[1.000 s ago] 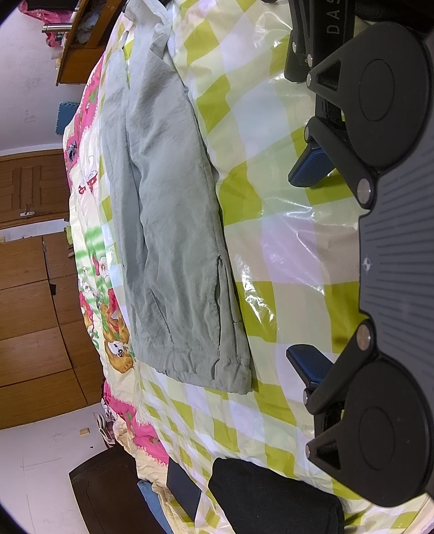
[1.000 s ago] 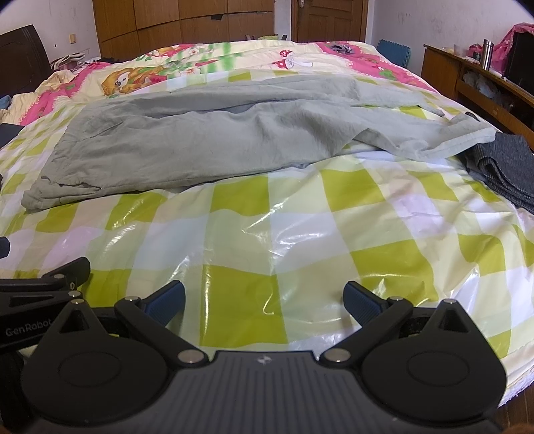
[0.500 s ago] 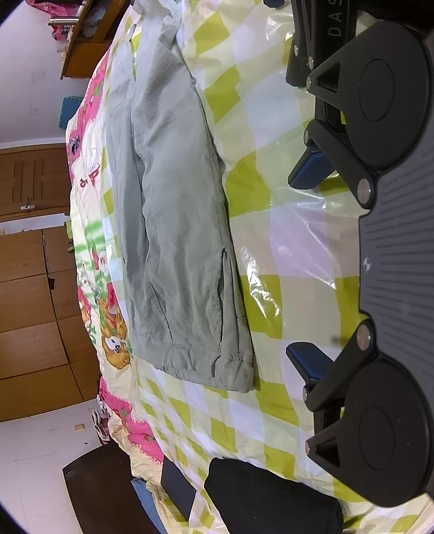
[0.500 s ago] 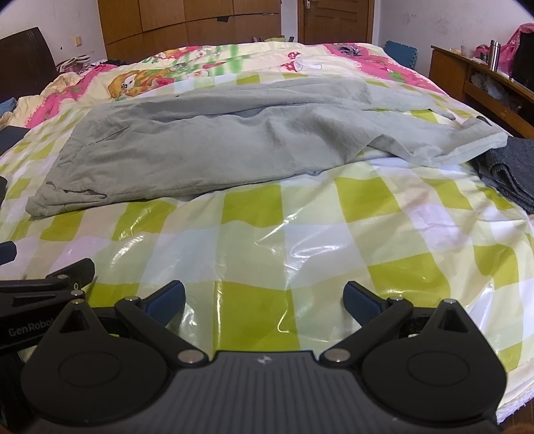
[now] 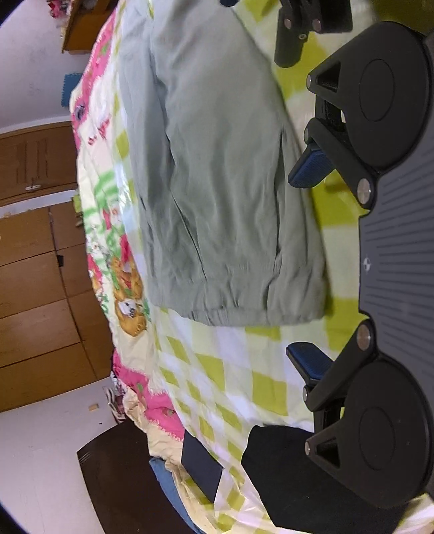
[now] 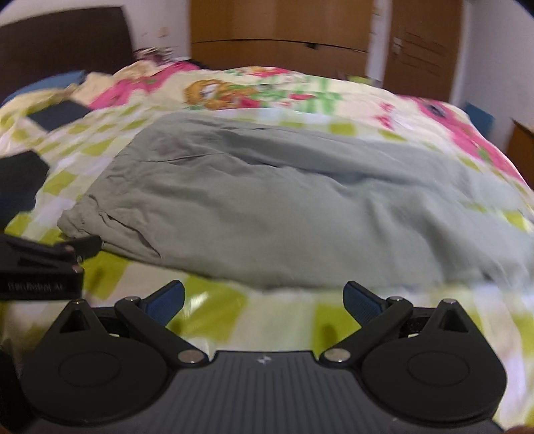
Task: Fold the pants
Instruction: 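Grasp the trouser waistband with the left tool while the right tool grasps it too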
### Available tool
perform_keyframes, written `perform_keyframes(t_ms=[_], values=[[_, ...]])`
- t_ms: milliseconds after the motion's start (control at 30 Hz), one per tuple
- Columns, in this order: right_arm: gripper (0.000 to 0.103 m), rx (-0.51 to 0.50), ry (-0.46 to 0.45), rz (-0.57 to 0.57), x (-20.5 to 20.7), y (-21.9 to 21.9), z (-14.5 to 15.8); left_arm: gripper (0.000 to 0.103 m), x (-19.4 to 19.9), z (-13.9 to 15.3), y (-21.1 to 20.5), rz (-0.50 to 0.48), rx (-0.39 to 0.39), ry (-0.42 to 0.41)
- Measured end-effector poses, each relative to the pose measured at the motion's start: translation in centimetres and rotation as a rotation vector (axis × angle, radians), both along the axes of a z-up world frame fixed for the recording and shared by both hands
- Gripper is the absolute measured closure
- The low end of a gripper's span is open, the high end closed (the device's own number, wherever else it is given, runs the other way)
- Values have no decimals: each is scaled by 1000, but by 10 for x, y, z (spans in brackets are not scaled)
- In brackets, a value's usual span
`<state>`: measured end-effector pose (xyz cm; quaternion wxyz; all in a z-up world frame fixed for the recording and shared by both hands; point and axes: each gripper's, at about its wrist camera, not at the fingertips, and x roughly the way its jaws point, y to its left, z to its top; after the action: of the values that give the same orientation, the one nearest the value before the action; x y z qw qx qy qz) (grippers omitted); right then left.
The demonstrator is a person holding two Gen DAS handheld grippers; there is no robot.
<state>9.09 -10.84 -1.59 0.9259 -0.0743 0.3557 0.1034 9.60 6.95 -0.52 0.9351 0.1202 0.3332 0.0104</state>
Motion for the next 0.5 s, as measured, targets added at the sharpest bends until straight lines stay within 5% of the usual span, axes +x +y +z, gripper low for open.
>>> perform_keyframes(t_ms=[133, 200, 267, 333, 400, 500], values=[[4, -61, 7, 168, 23, 28, -11, 1, 18, -17, 17, -27, -2, 75], [4, -104, 4, 251, 32, 41, -17, 18, 22, -25, 22, -45, -28, 117], [8, -137, 7, 290, 38, 47, -22, 24, 26, -28, 25, -71, -49, 128], [20, -121, 45, 324, 51, 50, -25, 35, 32, -28, 25, -76, -43, 129], [45, -80, 104, 342, 63, 52, -25, 50, 39, -27, 29, -73, -64, 138], [63, -71, 137, 336, 65, 60, -23, 59, 41, -26, 40, -99, -92, 142]])
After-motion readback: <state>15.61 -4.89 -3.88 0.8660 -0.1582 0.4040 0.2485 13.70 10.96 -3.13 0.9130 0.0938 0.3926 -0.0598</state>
